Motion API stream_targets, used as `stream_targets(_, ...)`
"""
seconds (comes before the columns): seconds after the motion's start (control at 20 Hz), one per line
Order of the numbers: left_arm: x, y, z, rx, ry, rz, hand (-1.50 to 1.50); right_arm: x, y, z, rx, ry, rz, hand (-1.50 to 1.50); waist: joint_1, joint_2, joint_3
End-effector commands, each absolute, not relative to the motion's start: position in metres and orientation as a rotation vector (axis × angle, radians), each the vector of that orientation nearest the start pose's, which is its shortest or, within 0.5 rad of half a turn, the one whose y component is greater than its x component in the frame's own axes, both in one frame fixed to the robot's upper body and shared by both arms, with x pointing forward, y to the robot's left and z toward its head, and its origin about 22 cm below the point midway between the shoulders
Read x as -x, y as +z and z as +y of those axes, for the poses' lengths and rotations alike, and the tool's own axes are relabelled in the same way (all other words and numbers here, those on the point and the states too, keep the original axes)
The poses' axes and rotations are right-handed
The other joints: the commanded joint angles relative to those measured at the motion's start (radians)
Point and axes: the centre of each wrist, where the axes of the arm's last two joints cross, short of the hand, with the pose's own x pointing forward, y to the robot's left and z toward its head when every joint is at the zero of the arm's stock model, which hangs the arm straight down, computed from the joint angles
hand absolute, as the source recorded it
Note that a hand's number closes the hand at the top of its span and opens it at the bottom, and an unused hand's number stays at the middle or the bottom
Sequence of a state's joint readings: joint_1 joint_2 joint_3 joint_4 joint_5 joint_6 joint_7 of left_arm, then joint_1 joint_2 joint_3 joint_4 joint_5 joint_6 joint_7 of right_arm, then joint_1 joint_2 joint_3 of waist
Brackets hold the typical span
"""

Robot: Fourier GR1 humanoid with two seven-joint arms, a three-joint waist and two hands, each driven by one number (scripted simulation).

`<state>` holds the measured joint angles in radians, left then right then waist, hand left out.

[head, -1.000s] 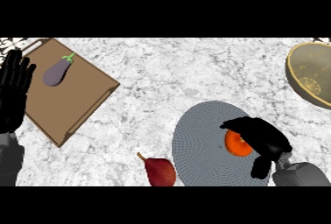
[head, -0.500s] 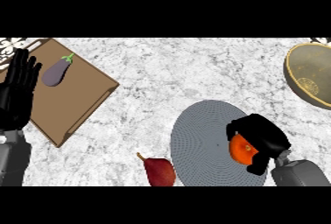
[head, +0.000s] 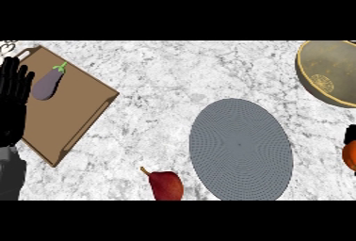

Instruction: Pick the squash from the placemat and place it in the bowl

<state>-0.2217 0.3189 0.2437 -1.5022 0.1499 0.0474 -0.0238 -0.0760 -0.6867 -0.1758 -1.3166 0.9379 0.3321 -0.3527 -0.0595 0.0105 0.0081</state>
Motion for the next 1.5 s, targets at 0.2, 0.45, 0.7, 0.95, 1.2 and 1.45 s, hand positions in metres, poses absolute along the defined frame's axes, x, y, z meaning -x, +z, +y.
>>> stream_targets(0.2, -0.286, 0.079, 0.337, -0.275, 0.079, -1.788, 0.00, -0.198, 0.171, -0.574, 1.141, 1.045, -0.993, 1.50, 0.015, 0.005, 0.008)
stream_targets(0.45, -0.286, 0.079, 0.332, -0.259, 0.069, -1.792, 0.00, -0.168, 0.207, -0.614, 1.135, 0.953, -1.142, 1.50, 0.051, 0.002, 0.007)
stream_targets(0.7, -0.290, 0.083, 0.339, -0.229, 0.052, -1.789, 0.00, -0.149, 0.245, -0.634, 1.145, 0.900, -1.365, 1.50, 0.063, 0.003, 0.004)
stream_targets(0.95, -0.296, 0.089, 0.333, -0.225, 0.036, -1.812, 0.00, -0.137, 0.287, -0.644, 1.032, 0.818, -1.559, 1.50, 0.080, 0.001, 0.000)
stream_targets(1.2, -0.303, 0.084, 0.319, -0.188, 0.019, -1.800, 0.00, -0.148, 0.294, -0.642, 0.909, 0.727, -1.658, 1.50, 0.108, 0.006, -0.002)
stream_targets(1.45, -0.305, 0.086, 0.319, -0.188, 0.005, -1.807, 0.00, -0.156, 0.318, -0.636, 0.834, 0.732, -1.628, 1.50, 0.127, 0.006, -0.005)
